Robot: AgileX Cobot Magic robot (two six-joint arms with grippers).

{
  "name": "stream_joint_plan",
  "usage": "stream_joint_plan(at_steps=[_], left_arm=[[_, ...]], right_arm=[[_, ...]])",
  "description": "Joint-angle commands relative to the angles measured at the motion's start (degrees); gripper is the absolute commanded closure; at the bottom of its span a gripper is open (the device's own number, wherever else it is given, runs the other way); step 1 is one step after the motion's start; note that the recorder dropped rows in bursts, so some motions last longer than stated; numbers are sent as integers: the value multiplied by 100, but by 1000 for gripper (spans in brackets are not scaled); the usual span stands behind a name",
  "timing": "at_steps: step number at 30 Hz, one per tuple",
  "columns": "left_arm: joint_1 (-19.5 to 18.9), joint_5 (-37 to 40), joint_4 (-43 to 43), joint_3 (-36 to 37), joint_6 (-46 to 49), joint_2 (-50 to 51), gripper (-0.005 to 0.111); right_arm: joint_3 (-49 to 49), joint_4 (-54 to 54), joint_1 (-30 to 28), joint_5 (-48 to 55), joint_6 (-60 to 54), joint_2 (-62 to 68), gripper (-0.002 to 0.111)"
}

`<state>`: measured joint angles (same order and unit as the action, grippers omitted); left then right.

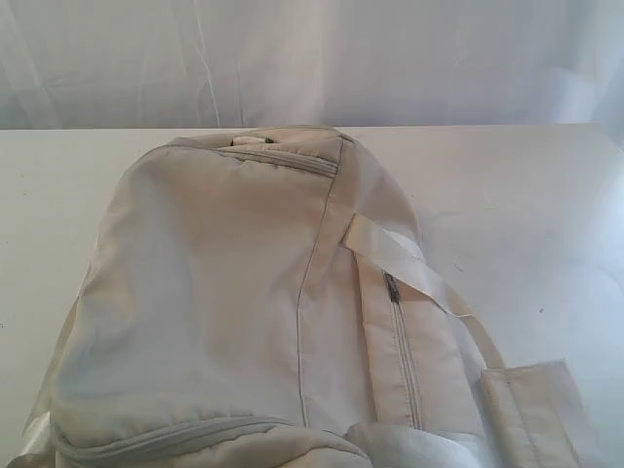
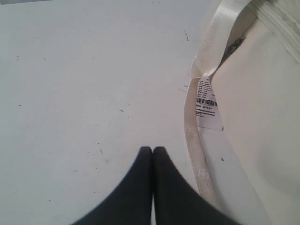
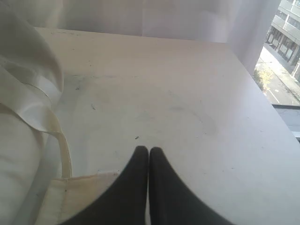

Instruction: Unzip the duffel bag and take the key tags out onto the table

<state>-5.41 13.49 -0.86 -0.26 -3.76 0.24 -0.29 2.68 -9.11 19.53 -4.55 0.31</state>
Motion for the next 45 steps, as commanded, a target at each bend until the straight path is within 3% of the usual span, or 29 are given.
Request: stream_joint_plan(at_steps=[1, 20, 26, 34, 40, 45], left_arm=[[17, -4, 32, 26, -22, -24, 107], [17, -4, 32, 26, -22, -24, 107], [17, -4, 32, 26, 814, -24, 107], [17, -44, 21, 26, 867, -24, 107], [17, -1126, 32, 26, 867, -24, 107], [17, -2800, 32, 26, 867, -24, 107]], right_arm=[[29, -18, -33, -33, 21, -31, 107], [29, -18, -33, -33, 21, -31, 107], [29, -18, -33, -33, 21, -31, 107], [29, -18, -33, -33, 21, -31, 107], [29, -18, -33, -120, 27, -31, 107], [29, -18, -33, -830, 27, -31, 107]])
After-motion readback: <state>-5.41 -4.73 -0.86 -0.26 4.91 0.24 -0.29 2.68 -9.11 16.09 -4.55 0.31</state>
